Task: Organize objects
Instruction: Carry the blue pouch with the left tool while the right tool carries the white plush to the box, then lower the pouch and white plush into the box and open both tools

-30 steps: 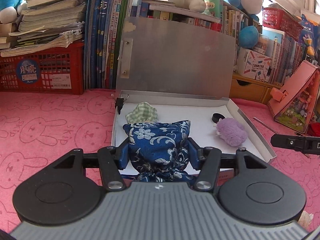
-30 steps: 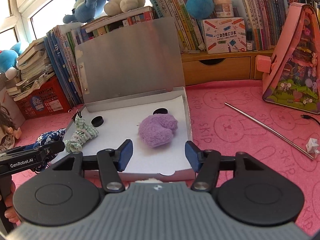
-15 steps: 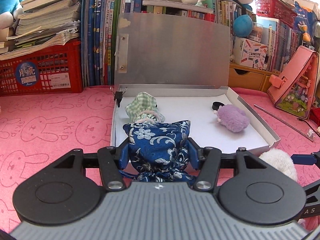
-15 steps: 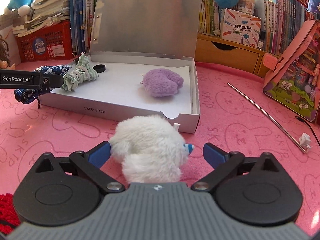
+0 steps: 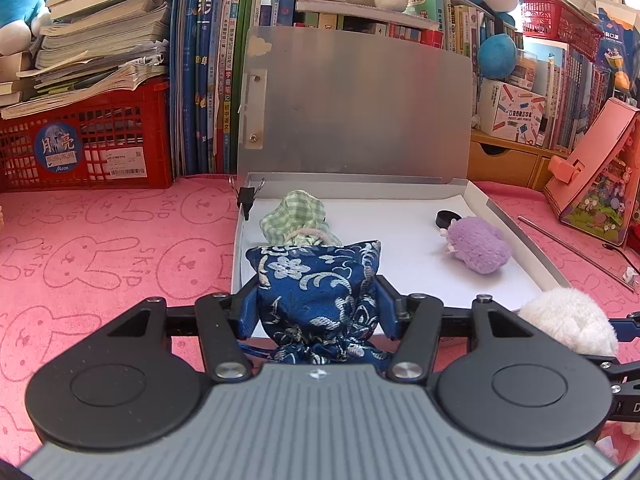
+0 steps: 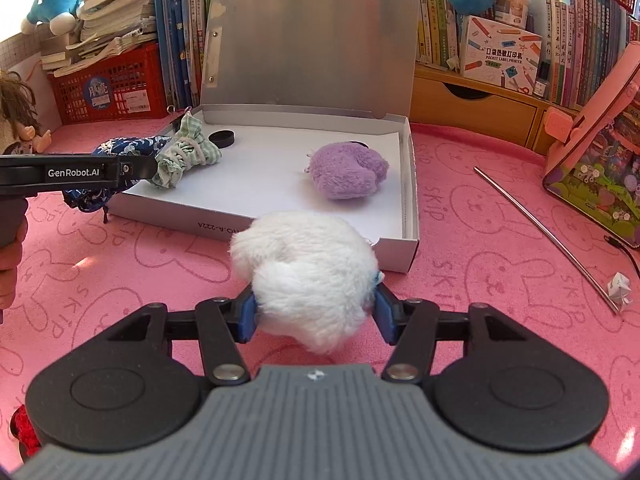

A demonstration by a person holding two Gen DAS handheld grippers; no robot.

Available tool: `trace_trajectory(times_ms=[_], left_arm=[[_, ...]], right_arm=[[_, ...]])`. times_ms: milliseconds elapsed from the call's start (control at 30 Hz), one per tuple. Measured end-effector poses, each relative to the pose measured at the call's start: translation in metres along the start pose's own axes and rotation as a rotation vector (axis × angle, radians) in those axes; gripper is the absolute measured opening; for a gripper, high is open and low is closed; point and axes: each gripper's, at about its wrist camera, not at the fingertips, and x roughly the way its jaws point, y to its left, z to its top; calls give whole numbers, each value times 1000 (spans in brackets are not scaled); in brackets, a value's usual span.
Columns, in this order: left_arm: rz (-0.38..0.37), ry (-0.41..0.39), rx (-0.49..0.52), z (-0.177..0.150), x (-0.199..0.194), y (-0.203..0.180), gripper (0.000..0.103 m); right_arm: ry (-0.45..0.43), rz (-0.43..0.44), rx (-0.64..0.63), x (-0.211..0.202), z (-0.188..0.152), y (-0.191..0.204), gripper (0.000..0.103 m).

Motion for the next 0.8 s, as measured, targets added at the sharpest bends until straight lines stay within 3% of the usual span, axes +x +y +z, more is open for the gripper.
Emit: trace_trajectory(times_ms=[200,533,800], left_arm=[[-2,13,0,8,12,1,62],[23,58,4,15,49,2,62],[75,75,15,23,83,6,62]], right_arm=[[-59,3,37,-6,24,-7,60],[50,41,134,55,61,-30,60],[65,21,156,82,75,-37,60]])
